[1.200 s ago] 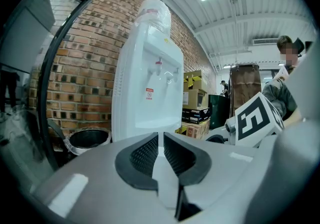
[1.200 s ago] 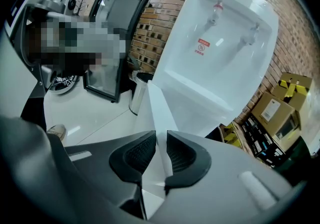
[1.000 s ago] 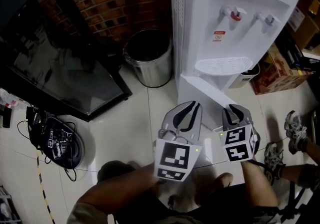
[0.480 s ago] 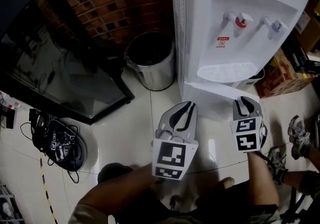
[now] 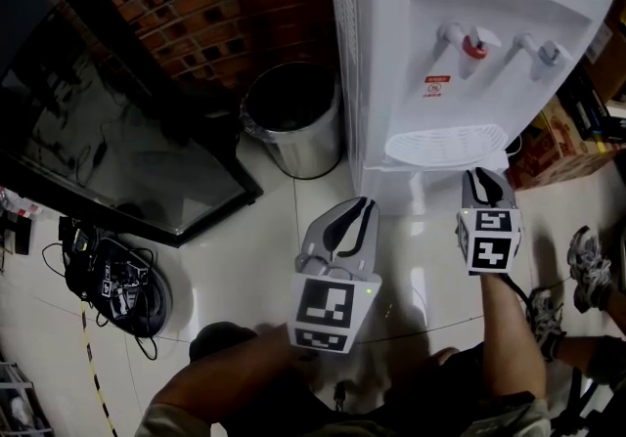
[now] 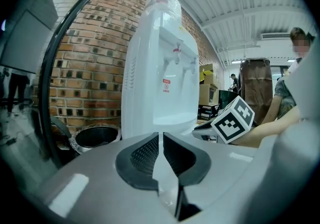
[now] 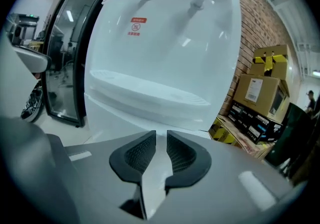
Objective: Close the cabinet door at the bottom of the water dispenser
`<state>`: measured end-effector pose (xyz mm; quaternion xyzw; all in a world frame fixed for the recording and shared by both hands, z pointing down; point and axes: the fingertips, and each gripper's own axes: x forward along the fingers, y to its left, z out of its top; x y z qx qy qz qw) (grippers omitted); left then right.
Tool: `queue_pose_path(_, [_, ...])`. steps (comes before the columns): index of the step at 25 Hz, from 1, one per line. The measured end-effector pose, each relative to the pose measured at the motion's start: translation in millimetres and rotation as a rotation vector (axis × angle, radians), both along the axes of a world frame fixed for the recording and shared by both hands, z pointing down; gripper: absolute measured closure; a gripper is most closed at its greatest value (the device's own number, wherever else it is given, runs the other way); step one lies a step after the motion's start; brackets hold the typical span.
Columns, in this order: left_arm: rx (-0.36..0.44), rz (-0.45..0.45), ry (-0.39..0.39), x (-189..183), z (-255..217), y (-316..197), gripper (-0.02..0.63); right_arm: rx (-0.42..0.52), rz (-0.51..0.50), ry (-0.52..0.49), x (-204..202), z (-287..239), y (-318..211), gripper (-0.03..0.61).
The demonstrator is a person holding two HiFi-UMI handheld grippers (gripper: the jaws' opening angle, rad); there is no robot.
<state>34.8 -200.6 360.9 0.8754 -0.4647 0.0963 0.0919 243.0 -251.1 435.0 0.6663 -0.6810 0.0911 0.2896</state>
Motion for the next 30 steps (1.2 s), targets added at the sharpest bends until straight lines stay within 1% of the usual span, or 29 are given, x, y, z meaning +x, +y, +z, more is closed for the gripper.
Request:
queue_pose_path(4, [0.004, -0.004, 0.012, 0.2, -2.2, -1.3, 0.584, 0.060, 0.031, -0.126, 7.0, 4.5, -12.7, 0.522])
queue_pose_path(9, [-0.002, -0.007, 0.017, 0.3, -1.2, -1.8, 0.584, 0.084, 0.056, -0.235, 8.8, 14.9, -23.0, 0.525])
queue_pose_path(12, [0.000, -0.003, 0.024, 3.7, -1.6, -3.2, 0.584, 0.092, 0.050, -0.251, 9.5, 14.4, -23.9, 0.523])
queue_pose_path(15, [-0.003, 0.001, 0.031, 7.8, -1.0, -5.0, 0.584, 0.093, 0.022, -0.267, 8.0, 13.2, -22.7, 0.525])
queue_pose_path(18, [-0.001, 0.008, 0.032, 13.6, -0.6, -4.5, 0.584, 0.088, -0.020, -0.253, 10.3, 11.6, -15.2, 0.515])
queue_pose_path(20, [-0.004, 0.012, 0.026, 15.8, 0.9, -3.7, 0.584, 0.091, -0.025, -0.241, 21.9, 11.1, -10.2, 0.511])
queue_pose_path(24, [-0.003, 0.014, 0.015, 18.2, 3.1, -3.7, 0.584, 0.117, 0.040, -0.292, 58.4, 7.4, -6.7, 0.506])
queue_pose_path(27, [-0.007, 0.011, 0.002, 19.5, 6.9, -5.3, 0.588, 0.143, 0.093, -0.325, 78.4, -0.6, -4.5, 0.508])
queue_pose_path(30, [-0.009, 0.008, 0.004, 22.4, 7.1, -7.1, 0.594, 0.168, 0.121, -0.338, 86.6, -14.2, 1.1, 0.537])
